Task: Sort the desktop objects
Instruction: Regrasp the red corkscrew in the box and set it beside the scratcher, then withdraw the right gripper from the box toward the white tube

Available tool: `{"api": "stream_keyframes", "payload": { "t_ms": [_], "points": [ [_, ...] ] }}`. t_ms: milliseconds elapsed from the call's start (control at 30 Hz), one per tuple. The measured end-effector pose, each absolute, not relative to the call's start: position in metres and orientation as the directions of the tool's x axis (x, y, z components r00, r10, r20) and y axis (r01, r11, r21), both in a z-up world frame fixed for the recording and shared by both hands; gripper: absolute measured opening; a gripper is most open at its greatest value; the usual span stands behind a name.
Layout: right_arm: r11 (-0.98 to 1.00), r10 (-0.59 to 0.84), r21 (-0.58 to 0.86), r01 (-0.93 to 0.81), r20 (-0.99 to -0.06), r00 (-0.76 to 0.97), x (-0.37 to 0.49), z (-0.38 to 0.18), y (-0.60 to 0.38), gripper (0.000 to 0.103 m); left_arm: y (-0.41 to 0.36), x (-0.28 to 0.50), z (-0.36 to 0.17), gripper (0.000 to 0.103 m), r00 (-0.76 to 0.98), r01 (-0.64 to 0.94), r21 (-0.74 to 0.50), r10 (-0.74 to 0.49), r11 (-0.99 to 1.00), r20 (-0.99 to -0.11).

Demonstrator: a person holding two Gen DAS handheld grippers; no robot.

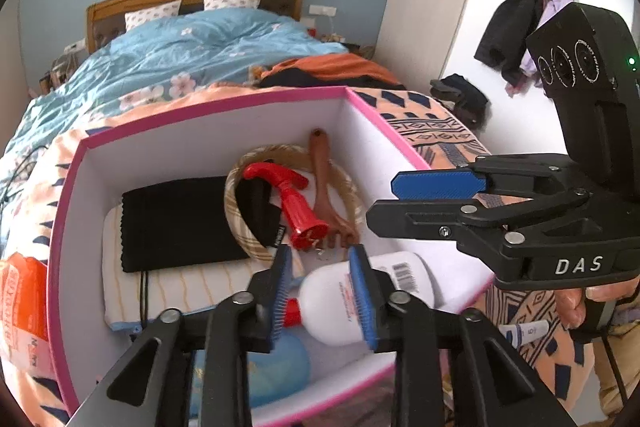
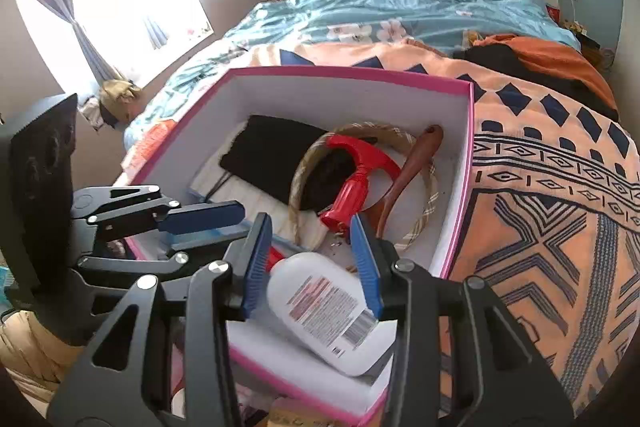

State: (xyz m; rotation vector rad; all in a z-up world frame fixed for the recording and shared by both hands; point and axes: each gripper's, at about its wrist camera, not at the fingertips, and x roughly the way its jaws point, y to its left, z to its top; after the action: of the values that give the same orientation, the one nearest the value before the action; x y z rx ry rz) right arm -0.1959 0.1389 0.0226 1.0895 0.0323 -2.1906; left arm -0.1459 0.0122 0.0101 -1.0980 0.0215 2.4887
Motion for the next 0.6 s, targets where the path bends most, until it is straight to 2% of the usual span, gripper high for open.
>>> {"api": "stream_keyframes", "payload": {
  "t_ms": [233, 300, 367, 600],
  "points": [
    [-0.742, -0.609, 0.274, 0.612, -0.659, -0.442, -0.161, 0.031, 0.147, 0.043, 0.027, -0.114, 0.019, 0.036, -0.644, -0.395, -0.092, 0.347, -0.914, -0.682],
    [-0.736, -0.619, 0.275, 0.618, -0.644, -0.451, -0.151, 0.034, 0.151, 0.043, 0.029, -0.106, 0.021, 0.045, -0.655, -0.393, -0.082, 0.341, -0.916, -0.674],
    [-0.729, -0.629, 0.28, 0.624, -0.632, -0.452, -0.144, 0.035, 0.155, 0.043, 0.03, -0.099, 0.022, 0.049, -0.66, -0.393, -0.079, 0.341, -0.916, -0.669],
    [-0.708, -0.664, 0.302, 0.638, -0.593, -0.455, -0.114, 0.038, 0.172, 0.043, 0.03, -0.072, 0.026, 0.051, -0.681, -0.396, -0.053, 0.332, -0.917, -0.653]
  ]
}}
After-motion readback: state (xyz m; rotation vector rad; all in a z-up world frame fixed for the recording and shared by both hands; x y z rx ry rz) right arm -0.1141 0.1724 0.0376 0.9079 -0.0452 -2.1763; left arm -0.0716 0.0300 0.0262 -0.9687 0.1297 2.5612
